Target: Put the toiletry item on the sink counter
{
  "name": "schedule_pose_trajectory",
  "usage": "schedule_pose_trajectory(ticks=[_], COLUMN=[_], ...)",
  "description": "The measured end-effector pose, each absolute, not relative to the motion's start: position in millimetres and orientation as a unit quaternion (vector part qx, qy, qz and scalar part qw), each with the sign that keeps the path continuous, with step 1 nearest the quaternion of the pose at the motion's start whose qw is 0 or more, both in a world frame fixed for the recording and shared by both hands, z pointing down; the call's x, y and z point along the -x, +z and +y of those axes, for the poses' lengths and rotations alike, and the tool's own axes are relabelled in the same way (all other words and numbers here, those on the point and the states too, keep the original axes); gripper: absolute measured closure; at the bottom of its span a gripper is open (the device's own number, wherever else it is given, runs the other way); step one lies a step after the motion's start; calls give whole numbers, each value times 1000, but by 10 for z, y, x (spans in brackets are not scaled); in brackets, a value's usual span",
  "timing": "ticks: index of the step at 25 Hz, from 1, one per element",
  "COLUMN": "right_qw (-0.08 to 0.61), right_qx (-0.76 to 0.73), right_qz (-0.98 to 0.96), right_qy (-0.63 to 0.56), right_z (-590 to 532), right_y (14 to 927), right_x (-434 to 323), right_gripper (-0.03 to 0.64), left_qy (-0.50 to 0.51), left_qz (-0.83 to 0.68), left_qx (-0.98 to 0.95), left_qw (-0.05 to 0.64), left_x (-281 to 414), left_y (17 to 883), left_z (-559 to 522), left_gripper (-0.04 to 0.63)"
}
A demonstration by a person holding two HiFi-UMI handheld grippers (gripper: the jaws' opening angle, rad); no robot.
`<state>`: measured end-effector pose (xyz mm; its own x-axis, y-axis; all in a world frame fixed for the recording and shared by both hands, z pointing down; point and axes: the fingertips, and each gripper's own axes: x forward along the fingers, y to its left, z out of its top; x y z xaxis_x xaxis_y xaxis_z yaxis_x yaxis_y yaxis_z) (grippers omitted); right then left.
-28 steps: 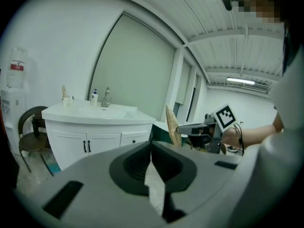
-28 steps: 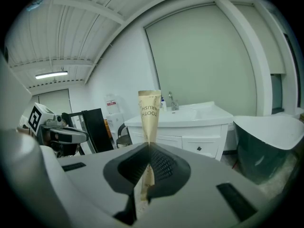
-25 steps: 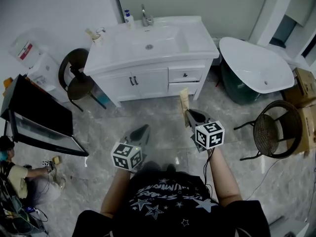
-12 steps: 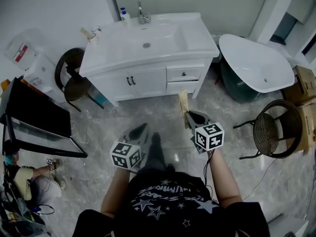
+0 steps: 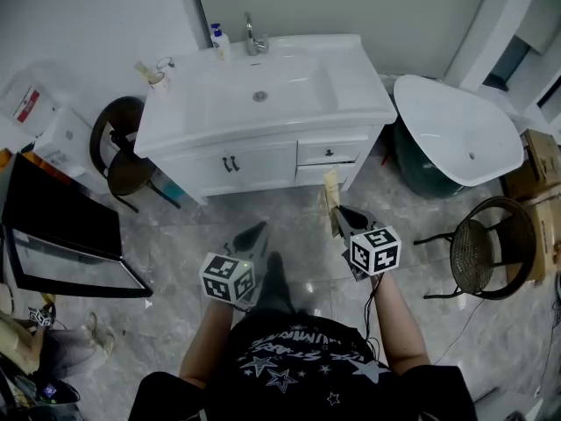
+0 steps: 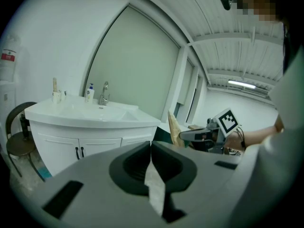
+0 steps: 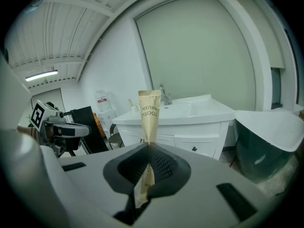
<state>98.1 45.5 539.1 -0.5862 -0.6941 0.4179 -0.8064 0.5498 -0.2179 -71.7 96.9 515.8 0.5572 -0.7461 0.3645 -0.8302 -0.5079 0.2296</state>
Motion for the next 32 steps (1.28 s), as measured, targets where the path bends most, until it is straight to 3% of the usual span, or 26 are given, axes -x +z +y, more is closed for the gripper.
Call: schedule_pose_trajectory(ticks=[32], right_qw=[179], right_qx=[-500], right_qz=[-820], right_qy=[213], right_z=[-1583], right_y=[5317], right_x=[-379], right_gripper=[600], left_qy=[98], left_qz=[-398], left_qx=[-887], left_qw=[210], left_x=[1565], left_y=[5187], left_z=[-1299], left_gripper=[575])
